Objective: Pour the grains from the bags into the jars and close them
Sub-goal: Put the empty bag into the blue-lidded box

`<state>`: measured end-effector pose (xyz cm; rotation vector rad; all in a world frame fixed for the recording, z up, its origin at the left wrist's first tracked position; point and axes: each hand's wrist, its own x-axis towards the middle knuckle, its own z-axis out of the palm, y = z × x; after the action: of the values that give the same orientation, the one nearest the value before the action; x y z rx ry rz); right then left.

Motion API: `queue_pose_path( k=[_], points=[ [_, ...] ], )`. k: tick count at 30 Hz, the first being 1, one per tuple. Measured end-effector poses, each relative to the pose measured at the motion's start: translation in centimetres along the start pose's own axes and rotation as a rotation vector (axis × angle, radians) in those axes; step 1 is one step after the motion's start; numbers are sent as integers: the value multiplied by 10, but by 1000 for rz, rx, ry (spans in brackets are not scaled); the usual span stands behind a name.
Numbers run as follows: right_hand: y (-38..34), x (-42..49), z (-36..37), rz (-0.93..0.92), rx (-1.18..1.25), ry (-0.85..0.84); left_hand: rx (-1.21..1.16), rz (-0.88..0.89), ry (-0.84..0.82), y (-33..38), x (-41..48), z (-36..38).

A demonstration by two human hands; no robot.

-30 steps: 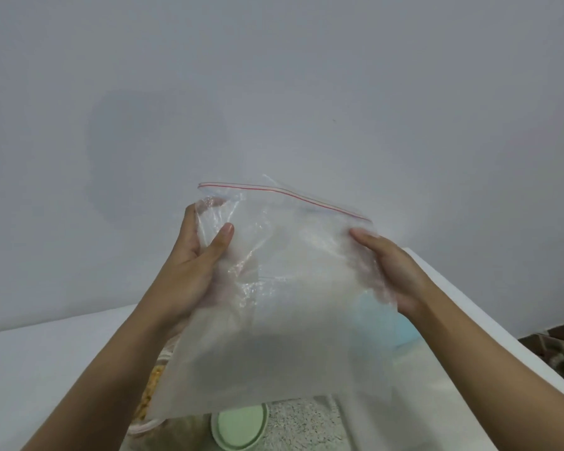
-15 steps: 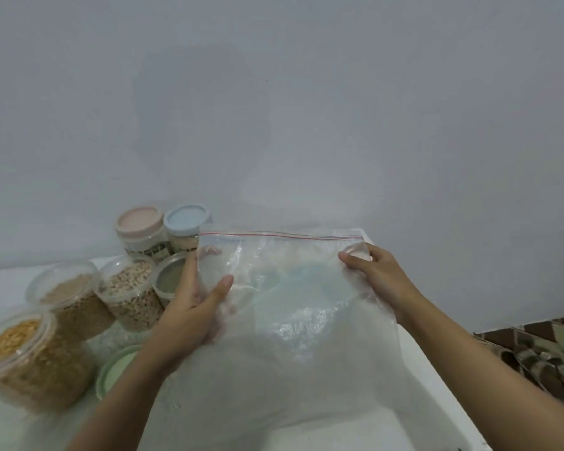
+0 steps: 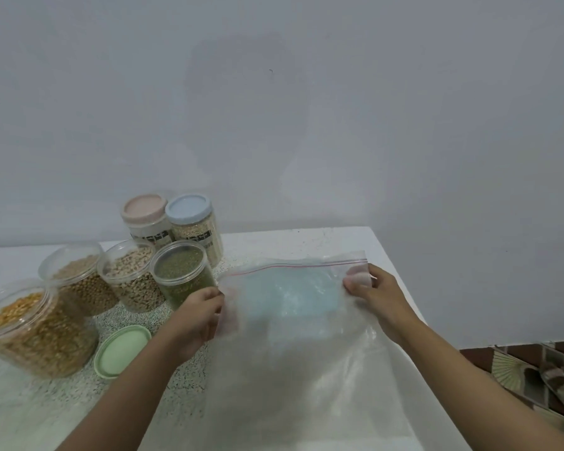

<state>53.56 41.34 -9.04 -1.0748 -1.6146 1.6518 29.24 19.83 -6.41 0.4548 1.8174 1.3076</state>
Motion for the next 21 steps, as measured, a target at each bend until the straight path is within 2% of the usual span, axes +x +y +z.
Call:
queue_pose_path(
  k=[6,9,13,18,21],
  points=[
    [5,16,3,79,-12,95,260,0,22,7,22,19],
    [15,20,4,102,-62,113,341,-18,102,6,32,25],
    [17,19,1,73,-59,112,382,-22,5,-14,49,20],
    [12,20,1,104,38,105,400,112,38,4,31,25],
    [5,20,3,113,105,64,445,266,70,25,18,21]
  ],
)
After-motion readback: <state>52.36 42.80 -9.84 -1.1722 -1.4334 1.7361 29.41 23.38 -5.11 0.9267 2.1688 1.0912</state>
